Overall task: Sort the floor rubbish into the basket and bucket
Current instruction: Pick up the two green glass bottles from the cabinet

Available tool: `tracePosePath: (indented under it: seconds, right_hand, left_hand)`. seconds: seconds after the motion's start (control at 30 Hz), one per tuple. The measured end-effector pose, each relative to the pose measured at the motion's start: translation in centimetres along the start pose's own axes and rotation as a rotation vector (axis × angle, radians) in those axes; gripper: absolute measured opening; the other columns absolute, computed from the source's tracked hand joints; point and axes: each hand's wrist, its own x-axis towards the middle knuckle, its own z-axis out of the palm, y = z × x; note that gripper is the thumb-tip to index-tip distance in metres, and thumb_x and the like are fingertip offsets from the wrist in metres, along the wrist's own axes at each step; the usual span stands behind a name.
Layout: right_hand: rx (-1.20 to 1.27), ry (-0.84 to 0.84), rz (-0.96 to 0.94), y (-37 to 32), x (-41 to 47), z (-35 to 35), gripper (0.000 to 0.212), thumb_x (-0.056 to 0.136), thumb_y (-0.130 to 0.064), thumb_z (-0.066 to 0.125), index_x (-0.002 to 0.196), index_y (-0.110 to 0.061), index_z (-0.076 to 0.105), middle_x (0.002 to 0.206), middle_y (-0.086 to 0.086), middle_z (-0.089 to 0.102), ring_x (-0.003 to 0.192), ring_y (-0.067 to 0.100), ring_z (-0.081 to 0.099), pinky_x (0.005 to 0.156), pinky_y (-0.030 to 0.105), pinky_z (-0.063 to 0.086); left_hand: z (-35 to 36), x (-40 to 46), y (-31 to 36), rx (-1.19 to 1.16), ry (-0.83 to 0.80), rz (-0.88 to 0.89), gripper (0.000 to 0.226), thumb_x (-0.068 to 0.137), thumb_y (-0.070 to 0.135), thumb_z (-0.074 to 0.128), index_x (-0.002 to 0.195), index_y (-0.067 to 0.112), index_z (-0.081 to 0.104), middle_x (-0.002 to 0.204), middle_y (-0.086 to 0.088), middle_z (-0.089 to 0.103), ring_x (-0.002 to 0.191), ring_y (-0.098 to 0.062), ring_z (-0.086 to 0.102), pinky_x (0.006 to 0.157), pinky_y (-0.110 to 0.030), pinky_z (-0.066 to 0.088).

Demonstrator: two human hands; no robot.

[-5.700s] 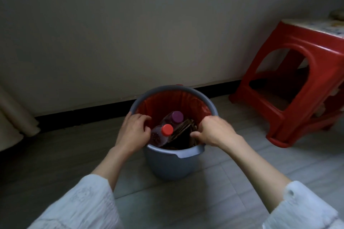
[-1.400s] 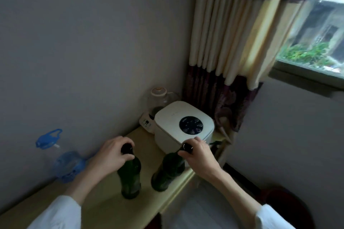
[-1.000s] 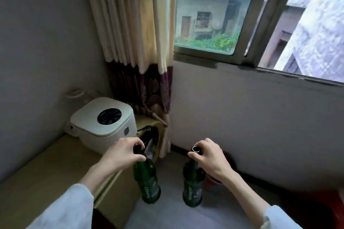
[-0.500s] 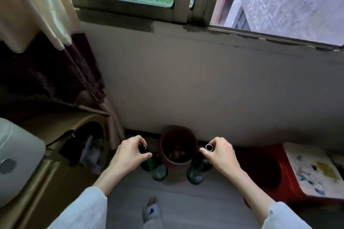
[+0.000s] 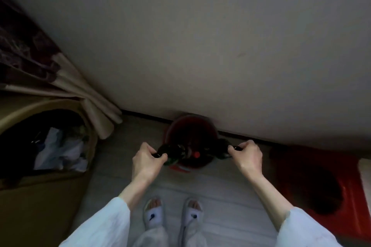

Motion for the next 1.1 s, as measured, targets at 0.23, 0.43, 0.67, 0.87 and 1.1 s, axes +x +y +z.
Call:
tracePosePath:
  seconds: [0.23,0.43,0.67,0.87,1.1]
  right_hand:
    - [0.081,-0.005,-0.036,2.7,8.9,7.1,0.031,0.08,-0.022,0.067,0.101,-0.001,0.058,0.108,0.016,0.058,0.099,0.031,0.055,0.078,0.029,0.04]
    - [0.232,-0.041,-0.04,5.0,12.9,11.4,0.019,0.082,-0.017,0.068,0.086,-0.009,0.051,0.085,0.007,0.057,0.08,0.019,0.055,0.06,0.023,0.032]
    - [0.095,-0.122,-0.2,7.4,17.3,14.4,0.018,0.082,-0.013,0.068,0.095,-0.002,0.062,0.098,0.012,0.063,0.092,0.023,0.059,0.068,0.02,0.034]
    - [-0.063,-0.235,-0.501,7.3,18.1,14.4,0.021,0.08,-0.008,0.067,0.1,-0.007,0.061,0.102,0.006,0.049,0.091,0.009,0.043,0.074,0.012,0.028]
    - [-0.065,-0.445,-0.215,8.9,19.6,18.7,0.036,0.091,-0.007,0.053,0.127,-0.008,0.053,0.128,0.011,0.056,0.115,0.028,0.056,0.099,0.035,0.044]
  left_hand:
    - [7.8,7.1,-1.0,-0.076,0.117,-0.065,0.026,0.077,0.023,0.07,0.08,0.012,0.047,0.09,-0.015,0.066,0.089,-0.027,0.059,0.068,-0.027,0.039]
    - [13.3,10.1,-2.8,-0.109,0.213,-0.138,0.026,0.079,0.018,0.07,0.084,0.008,0.046,0.097,-0.017,0.063,0.096,-0.032,0.058,0.073,-0.03,0.04]
    - [19.8,10.7,-6.0,-0.181,0.189,-0.259,0.03,0.073,0.014,0.073,0.081,0.007,0.046,0.094,-0.022,0.063,0.093,-0.032,0.06,0.075,-0.033,0.044]
    - [24.4,11.4,-8.1,-0.478,-0.012,-0.475,0.046,0.06,0.012,0.081,0.088,0.01,0.045,0.105,-0.023,0.062,0.095,-0.035,0.064,0.084,-0.045,0.054]
    - [27.1,10.7,-7.8,-0.714,-0.264,-0.604,0.038,0.08,-0.008,0.064,0.115,-0.003,0.051,0.114,-0.022,0.06,0.092,-0.027,0.057,0.06,-0.03,0.054]
